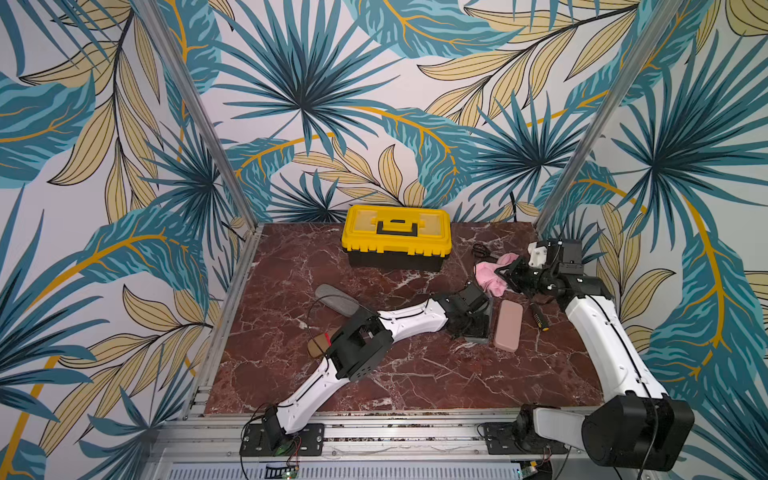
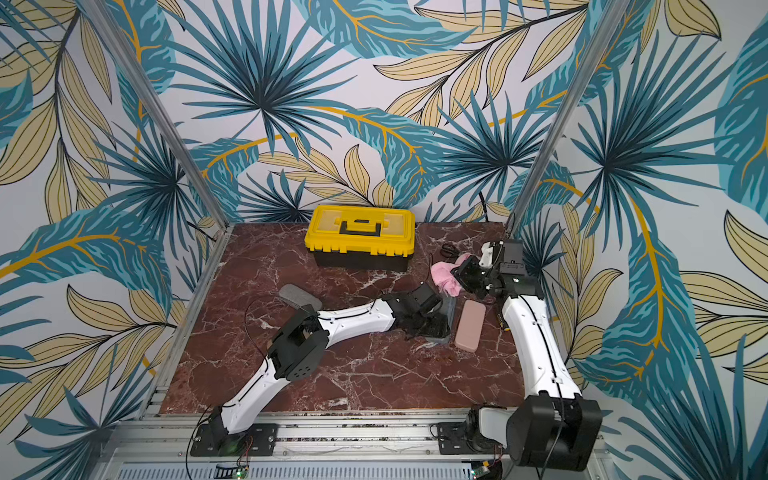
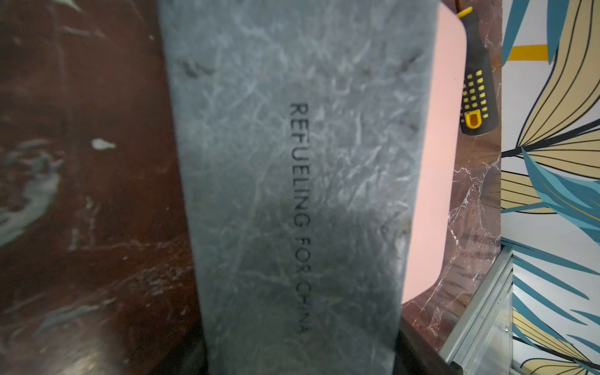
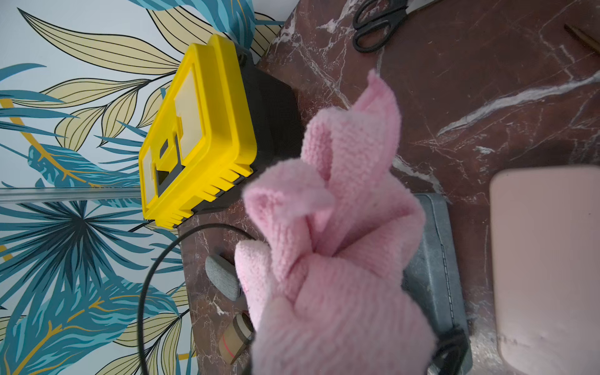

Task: Wipe the eyeglass case
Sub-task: Place the eyeglass case at the center of the board.

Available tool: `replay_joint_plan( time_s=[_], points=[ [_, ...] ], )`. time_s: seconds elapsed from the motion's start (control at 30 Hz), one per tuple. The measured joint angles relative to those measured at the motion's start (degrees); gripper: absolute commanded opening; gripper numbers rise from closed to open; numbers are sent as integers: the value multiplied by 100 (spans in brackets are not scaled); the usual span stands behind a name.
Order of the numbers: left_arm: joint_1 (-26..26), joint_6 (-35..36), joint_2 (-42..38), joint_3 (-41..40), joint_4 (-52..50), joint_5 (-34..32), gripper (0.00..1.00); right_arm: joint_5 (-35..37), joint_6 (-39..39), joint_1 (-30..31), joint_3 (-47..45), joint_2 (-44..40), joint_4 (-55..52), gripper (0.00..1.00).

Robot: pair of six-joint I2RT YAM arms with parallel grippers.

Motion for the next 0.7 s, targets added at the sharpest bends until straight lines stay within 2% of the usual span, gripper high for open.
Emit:
replay_joint_plan(
  time_s=[0.17,0.37,0.53,0.7],
  points=[
    [0,-11,0,42,92,22,100,-2,-68,-2,-2,0,-11,0],
    [0,-9,-131,-216,380,13,100,-7,-122,-2,-4,2,-52,0],
    [7,136,-1139,-1690,409,-498,100,-90,-221,-7,-11,105,-155,0],
    [46,428,-2820,-3462,-146,-1880,100,-175,-337,166,-271,345,-195,0]
  ],
)
